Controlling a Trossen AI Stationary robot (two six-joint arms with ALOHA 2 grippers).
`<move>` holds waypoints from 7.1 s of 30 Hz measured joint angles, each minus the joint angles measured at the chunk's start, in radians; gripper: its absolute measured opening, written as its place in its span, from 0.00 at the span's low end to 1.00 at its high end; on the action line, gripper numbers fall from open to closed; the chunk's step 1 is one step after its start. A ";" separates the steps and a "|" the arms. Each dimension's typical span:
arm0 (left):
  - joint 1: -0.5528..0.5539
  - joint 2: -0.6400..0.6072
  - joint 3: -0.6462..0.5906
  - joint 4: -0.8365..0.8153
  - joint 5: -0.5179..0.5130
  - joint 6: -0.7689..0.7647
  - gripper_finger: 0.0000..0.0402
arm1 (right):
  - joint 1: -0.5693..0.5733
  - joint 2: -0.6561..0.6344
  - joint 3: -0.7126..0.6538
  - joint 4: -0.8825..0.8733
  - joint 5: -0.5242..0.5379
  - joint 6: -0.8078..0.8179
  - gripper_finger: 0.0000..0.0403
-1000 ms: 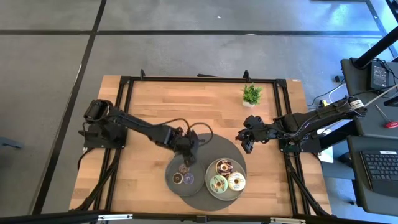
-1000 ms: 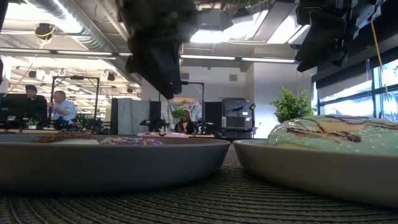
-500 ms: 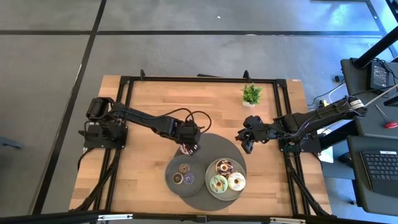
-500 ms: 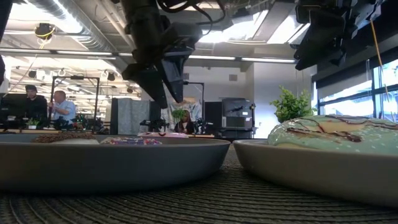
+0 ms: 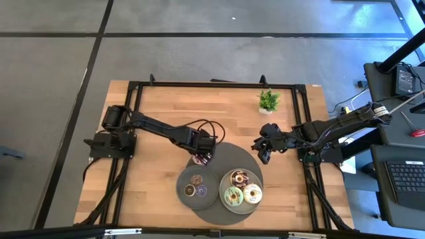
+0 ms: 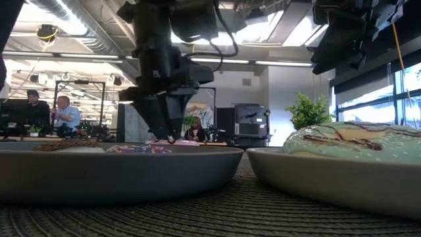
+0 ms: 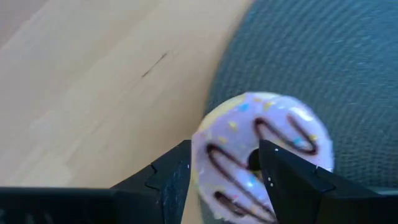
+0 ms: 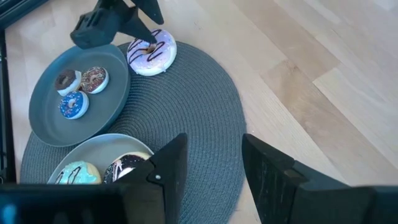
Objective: Pick & Place donuts
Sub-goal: Put the large purple donut on the gray plate
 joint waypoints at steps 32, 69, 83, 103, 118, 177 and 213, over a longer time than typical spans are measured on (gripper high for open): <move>0.032 0.017 0.027 0.018 0.008 0.073 0.03 | 0.000 0.000 0.000 0.009 -0.001 -0.009 0.38; -0.161 -0.020 0.396 0.199 -0.787 0.292 0.03 | 0.077 0.097 0.000 0.556 0.280 -0.517 0.63; -0.180 -0.020 0.396 0.238 -0.676 0.309 0.03 | 0.077 0.146 0.000 0.579 0.348 -0.437 0.50; -0.196 -0.020 0.396 0.336 -0.650 0.352 0.06 | 0.077 0.146 0.000 0.583 0.349 -0.411 0.10; -0.206 -0.113 0.396 0.126 -0.625 0.334 0.24 | 0.077 0.121 0.000 0.550 0.262 -0.379 0.10; -0.264 -0.165 0.394 -0.147 -0.567 0.210 0.36 | 0.234 0.712 0.469 -0.199 -0.264 0.080 0.12; -0.270 -0.165 0.394 -0.273 -0.576 0.310 0.37 | 0.234 0.681 0.468 -0.224 -0.333 0.189 0.38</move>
